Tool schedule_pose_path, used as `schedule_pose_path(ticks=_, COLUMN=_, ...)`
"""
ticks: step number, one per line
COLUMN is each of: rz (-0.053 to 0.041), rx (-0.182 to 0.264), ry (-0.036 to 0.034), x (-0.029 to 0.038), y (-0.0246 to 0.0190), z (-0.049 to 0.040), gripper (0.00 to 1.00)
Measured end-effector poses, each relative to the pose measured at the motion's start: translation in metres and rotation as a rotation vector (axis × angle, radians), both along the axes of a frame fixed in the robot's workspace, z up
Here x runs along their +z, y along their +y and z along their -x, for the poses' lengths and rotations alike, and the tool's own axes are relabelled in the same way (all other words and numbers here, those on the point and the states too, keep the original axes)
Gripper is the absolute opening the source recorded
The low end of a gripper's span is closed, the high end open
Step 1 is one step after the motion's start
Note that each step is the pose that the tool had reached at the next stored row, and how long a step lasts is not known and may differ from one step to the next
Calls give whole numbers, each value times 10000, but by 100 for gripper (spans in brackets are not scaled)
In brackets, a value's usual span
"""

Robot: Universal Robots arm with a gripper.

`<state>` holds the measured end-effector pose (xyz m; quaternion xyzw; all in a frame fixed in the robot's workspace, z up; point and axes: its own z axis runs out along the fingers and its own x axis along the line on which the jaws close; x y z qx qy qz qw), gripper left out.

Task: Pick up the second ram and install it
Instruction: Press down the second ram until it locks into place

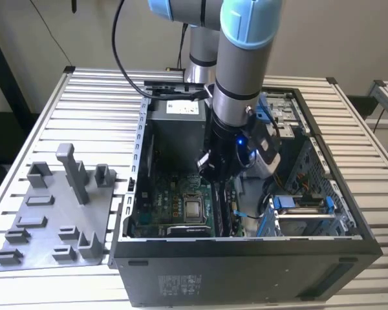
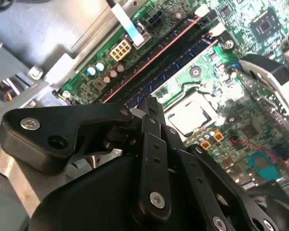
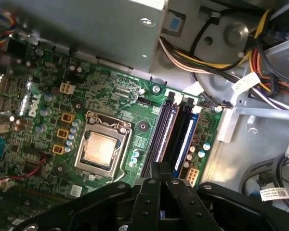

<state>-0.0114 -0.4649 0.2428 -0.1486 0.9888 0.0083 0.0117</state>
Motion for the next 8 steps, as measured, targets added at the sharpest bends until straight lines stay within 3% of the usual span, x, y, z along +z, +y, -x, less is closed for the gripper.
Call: schedule_pose_path(ticks=8, rz=-44, rx=1019, ry=-45, x=0, y=0, z=0, gripper=11)
